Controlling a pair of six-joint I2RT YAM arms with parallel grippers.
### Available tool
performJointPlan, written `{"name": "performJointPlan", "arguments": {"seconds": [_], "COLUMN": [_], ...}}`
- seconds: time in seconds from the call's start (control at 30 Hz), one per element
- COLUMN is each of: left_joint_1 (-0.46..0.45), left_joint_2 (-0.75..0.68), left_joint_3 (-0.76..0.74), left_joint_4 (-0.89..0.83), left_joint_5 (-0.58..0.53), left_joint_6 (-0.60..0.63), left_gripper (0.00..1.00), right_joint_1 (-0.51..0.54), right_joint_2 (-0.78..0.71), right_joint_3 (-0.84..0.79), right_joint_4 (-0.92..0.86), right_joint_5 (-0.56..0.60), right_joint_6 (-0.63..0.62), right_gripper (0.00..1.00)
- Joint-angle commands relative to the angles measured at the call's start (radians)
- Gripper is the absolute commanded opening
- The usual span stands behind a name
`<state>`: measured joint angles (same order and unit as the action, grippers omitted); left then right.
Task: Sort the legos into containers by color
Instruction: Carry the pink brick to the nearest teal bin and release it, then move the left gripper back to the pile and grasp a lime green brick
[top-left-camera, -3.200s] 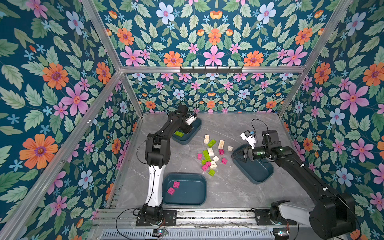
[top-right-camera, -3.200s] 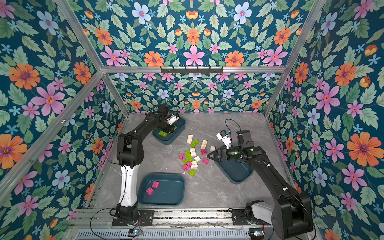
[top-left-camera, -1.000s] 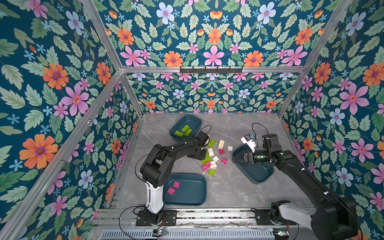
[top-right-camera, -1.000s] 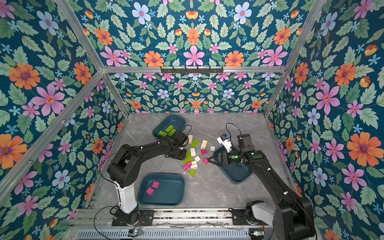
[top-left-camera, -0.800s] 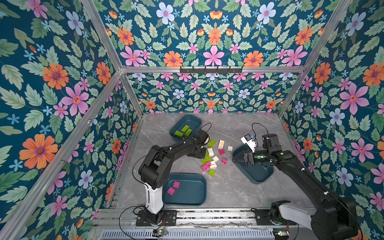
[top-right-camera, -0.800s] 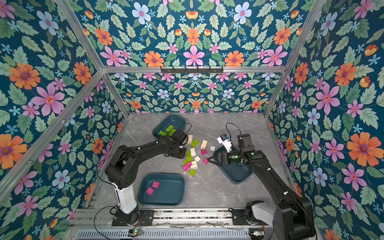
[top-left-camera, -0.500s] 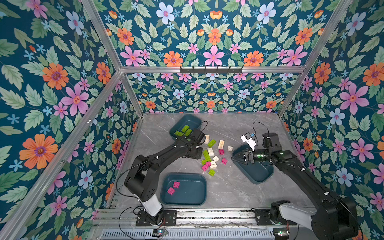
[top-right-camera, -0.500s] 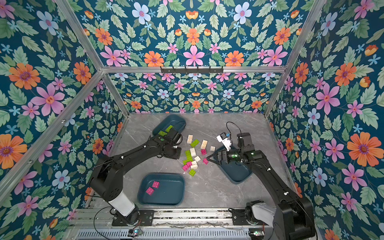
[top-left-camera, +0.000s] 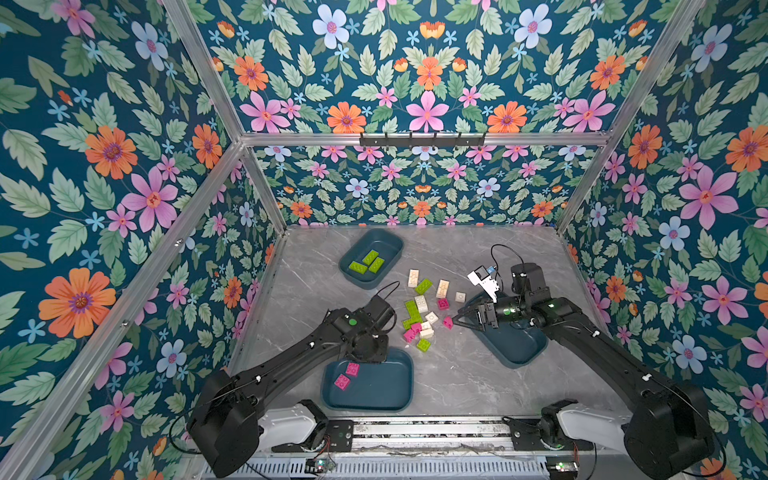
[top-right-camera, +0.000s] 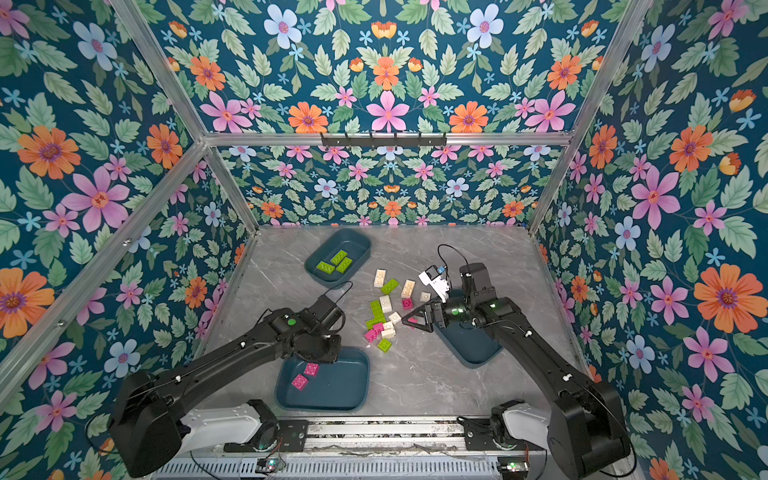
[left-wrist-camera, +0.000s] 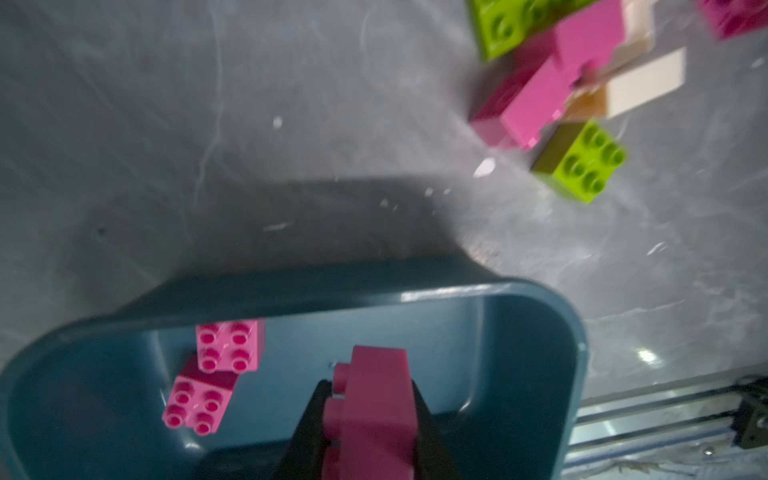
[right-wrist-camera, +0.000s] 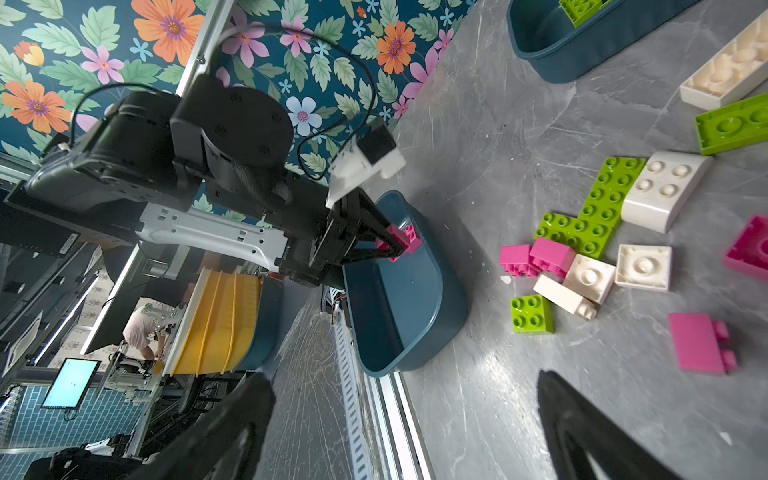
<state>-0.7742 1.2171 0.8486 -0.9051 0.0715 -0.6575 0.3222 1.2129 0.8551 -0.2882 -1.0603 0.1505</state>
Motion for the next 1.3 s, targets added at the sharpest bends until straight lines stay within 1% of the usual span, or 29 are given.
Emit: {"name": "performJointPlan", "arguments": {"seconds": [0.0, 0.03, 0.17, 0.23, 0.3, 0.37, 0.47, 0.63, 0.77, 0.97, 1.0, 1.1, 1.27], "left_joint_1": [-0.002, -0.003, -0.003, -0.003, -0.003, -0.003, -0.002, -0.003, 0.010, 0.040, 0.048, 0.055, 0.056], "left_joint_2": [-0.028, -0.026, -0.005, 0.002, 0.004, 0.009, 0.020, 0.094, 0.196, 0.362, 0.392, 0.475, 0.589], "left_joint_3": [-0.049, -0.061, -0.101, -0.099, -0.083, -0.061, -0.010, 0.140, 0.248, 0.374, 0.390, 0.456, 0.525], "left_joint_4": [-0.034, -0.037, 0.005, 0.003, -0.023, -0.056, -0.064, -0.033, 0.010, 0.168, 0.194, 0.227, 0.282], "left_joint_5": [-0.047, -0.059, -0.071, -0.086, -0.115, -0.142, -0.148, -0.141, -0.149, -0.108, -0.104, -0.160, -0.140], "left_joint_6": [-0.069, -0.075, -0.076, -0.076, -0.073, -0.063, -0.049, 0.003, 0.071, 0.129, 0.126, 0.089, 0.033], "left_gripper": [0.20, 0.22, 0.34, 0.41, 0.46, 0.50, 0.52, 0.62, 0.64, 0.66, 0.65, 0.65, 0.62], "right_joint_1": [0.002, 0.003, 0.003, 0.003, 0.002, 0.002, 0.002, 0.002, 0.002, 0.002, 0.003, 0.001, -0.003], "right_joint_2": [0.006, 0.008, 0.012, 0.011, 0.009, 0.007, 0.008, 0.011, 0.007, 0.005, 0.002, -0.005, -0.018], "right_joint_3": [0.009, 0.007, 0.012, 0.018, 0.024, 0.025, 0.028, 0.039, 0.045, 0.047, 0.044, 0.041, 0.029], "right_joint_4": [0.009, 0.008, -0.007, -0.025, -0.038, -0.046, -0.045, -0.043, -0.046, -0.048, -0.046, -0.051, -0.054], "right_joint_5": [0.001, 0.000, 0.005, 0.013, 0.015, 0.020, 0.024, 0.037, 0.053, 0.084, 0.091, 0.103, 0.120], "right_joint_6": [-0.011, -0.011, -0.020, -0.032, -0.040, -0.044, -0.043, -0.039, -0.040, -0.034, -0.035, -0.037, -0.038], "right_gripper": [0.99, 0.99, 0.99, 0.99, 0.99, 0.99, 0.99, 0.99, 0.99, 0.99, 0.99, 0.99, 0.99]}}
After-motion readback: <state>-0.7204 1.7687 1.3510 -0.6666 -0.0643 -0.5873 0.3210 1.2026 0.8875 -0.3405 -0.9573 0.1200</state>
